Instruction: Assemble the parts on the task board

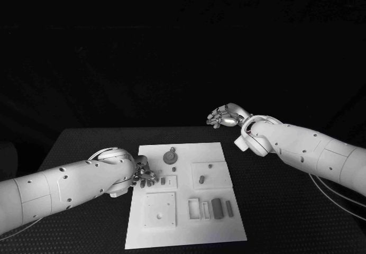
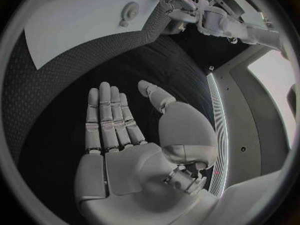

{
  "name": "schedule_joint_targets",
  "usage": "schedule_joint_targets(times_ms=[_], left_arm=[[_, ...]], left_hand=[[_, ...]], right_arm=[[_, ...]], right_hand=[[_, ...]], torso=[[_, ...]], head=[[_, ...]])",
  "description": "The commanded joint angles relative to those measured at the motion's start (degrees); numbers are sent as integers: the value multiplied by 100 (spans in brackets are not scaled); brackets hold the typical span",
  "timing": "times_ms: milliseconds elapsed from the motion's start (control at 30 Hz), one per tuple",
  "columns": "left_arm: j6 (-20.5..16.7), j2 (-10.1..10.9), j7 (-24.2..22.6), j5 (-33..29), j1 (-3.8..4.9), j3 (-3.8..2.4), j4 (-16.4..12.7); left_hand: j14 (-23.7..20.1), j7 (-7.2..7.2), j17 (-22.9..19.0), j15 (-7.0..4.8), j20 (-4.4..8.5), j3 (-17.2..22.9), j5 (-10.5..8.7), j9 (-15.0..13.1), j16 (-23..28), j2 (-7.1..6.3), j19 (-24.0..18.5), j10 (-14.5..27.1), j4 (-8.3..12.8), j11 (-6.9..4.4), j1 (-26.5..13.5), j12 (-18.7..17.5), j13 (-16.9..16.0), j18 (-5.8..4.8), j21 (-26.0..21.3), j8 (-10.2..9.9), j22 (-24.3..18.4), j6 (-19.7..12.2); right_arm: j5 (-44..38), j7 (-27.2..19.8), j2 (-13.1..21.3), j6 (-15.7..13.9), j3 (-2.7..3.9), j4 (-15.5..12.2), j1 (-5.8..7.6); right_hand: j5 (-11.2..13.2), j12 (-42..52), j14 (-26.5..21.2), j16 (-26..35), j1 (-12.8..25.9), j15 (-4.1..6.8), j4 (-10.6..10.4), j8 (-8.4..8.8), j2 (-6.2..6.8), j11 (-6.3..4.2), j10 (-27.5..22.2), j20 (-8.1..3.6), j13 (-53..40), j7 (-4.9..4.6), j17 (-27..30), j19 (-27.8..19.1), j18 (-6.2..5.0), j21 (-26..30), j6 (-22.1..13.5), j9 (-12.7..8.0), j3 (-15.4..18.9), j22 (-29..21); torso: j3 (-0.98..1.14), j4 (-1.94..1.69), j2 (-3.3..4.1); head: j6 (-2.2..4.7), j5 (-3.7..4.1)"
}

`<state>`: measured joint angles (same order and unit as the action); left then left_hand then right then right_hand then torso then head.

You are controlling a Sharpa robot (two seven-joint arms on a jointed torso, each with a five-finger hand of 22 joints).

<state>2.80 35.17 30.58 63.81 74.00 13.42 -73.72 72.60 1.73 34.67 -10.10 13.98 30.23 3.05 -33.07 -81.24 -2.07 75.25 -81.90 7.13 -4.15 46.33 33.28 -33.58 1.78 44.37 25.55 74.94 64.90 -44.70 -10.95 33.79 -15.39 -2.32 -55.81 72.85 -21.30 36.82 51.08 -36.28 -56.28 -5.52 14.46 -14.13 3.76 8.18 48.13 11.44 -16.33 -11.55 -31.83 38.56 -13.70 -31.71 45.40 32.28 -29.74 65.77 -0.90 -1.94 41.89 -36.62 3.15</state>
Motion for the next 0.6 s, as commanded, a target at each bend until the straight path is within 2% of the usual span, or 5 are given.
schedule_joint_targets(times_ms=[33, 233, 333, 433, 600], left_arm=[[27, -4, -3, 18, -39, 22, -8], [-90, 20, 9, 18, -39, 22, -6], [-147, 42, 5, 18, -39, 22, -4], [-209, 59, -2, 18, -39, 21, -1], [-314, 81, -20, 17, -39, 21, 1]], left_hand=[[-16, 13, 9, -16, 53, -12, -28, -17, -2, -95, 5, 22, -46, -2, -7, 37, -5, 221, 19, -32, 94, -24], [-16, 10, 11, -19, 58, -44, -29, -37, 5, -265, 3, 26, -186, -4, -137, 42, -1, 226, 12, -35, 90, -32], [-17, 9, 14, -21, 60, -71, -29, -47, 6, -423, 0, 29, -251, -6, -215, 43, 1, 228, 9, -38, 89, -36], [-14, 4, 17, -27, 70, -39, -28, -60, 7, -512, 7, 26, -342, -11, -253, 48, 3, 238, 8, -40, 88, -36], [-10, 3, 21, -30, 74, -2, -28, -76, 8, -583, 14, 27, -450, -14, -291, 53, 6, 242, 7, -43, 86, -39]], right_arm=[[22, -60, 1, 59, 2, -4, -4], [44, -60, 2, 60, 2, 0, -7], [47, -60, 9, 57, 2, -4, -8], [49, -62, 1, 60, 2, 3, -11], [51, -62, -4, 58, 2, 9, -21]], right_hand=[[-25, 28, 29, 27, 35, -9, -25, -14, 29, 8, 39, 44, 11, -46, -9, 13, -55, 32, -42, -6, 13, 6], [-25, 33, 28, 37, 61, -13, -52, -15, 34, 11, 36, 50, 28, -48, -15, 10, -56, 40, -44, -11, 24, 8], [-26, 38, 26, 46, 84, -16, -77, -15, 43, 12, 34, 54, 42, -48, -20, 6, -59, 46, -45, -16, 32, 10], [-26, 39, 23, 51, 90, -17, -84, -14, 53, 12, 32, 55, 49, -48, -22, 2, -60, 50, -47, -18, 36, 11], [-26, 41, 22, 54, 94, -17, -89, -14, 58, 12, 31, 56, 54, -48, -24, 0, -61, 53, -48, -19, 37, 12]], torso=[[4, 3, 0], [0, 1, 1], [2, 3, 1], [4, 1, 2], [2, 2, -3]], head=[[10, 0], [20, 1], [26, 4], [25, 10], [18, 13]])
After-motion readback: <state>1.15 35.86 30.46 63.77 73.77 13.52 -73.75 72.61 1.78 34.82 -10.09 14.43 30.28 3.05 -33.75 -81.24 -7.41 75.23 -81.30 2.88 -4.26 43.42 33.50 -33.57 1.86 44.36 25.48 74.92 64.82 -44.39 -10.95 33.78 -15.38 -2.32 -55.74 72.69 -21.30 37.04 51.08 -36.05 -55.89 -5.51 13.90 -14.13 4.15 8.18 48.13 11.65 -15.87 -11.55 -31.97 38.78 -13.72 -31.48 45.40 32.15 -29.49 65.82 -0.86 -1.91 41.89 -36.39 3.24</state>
